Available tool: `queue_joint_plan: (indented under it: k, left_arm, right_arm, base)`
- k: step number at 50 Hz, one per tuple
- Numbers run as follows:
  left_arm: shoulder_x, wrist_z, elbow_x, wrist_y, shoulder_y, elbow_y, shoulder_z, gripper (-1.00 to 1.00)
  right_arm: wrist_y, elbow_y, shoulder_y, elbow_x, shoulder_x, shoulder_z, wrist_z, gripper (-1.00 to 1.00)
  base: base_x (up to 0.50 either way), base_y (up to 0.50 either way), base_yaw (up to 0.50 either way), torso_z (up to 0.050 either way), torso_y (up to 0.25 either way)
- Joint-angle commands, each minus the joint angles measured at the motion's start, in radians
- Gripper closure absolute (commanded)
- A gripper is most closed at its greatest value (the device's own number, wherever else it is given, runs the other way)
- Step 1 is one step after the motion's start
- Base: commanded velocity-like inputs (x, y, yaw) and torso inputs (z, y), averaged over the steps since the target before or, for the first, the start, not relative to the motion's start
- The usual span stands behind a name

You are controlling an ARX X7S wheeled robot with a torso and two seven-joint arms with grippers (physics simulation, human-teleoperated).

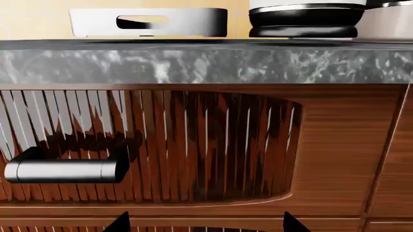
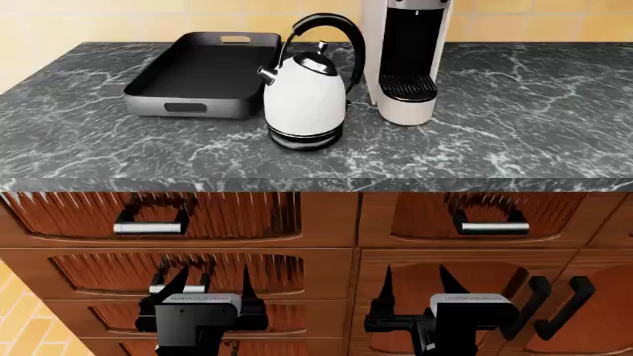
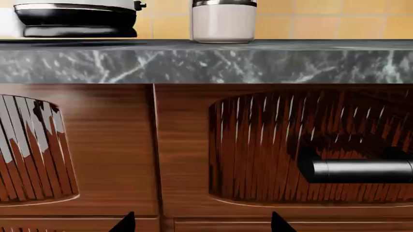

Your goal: Pick the kettle from the counter and place it on the tray. Then pick the mug from the cabinet and place it on the tray. Then close the cabinet doors.

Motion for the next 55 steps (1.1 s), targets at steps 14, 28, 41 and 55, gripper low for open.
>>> queue_joint_plan:
  k: [14, 28, 41, 55]
  left_arm:
    - [-0.056, -0.072, -0.065, -0.050, -0.011, 0.124, 0.045, -1.00]
    - [-0.120, -0.124, -0.110, -0.487, -0.213, 0.609, 0.034, -1.00]
    - [-0.132, -0.162, -0.129, -1.184, -1.111, 0.642, 0.069, -1.00]
    - [-0.058, -0.177, -0.098, -1.165, -1.832, -0.072, 0.141, -1.00]
  right_arm:
    - [-0.003, -0.089, -0.035, 0.039, 0.055, -0.057, 0.072, -1.00]
    - [0.007, -0.188, -0.075, 0.066, 0.082, -0.068, 0.100, -1.00]
    - [0.046, -0.304, -0.104, 0.068, 0.105, -0.088, 0.126, -1.00]
    - [0.073, -0.391, -0.128, 0.075, 0.130, -0.103, 0.146, -1.00]
  base:
    - [0.00, 0.00, 0.00, 0.000, 0.000]
    - [0.00, 0.00, 0.00, 0.049, 0.016]
    - [0.00, 0.00, 0.00, 0.050, 0.017]
    - [0.00, 0.00, 0.00, 0.050, 0.017]
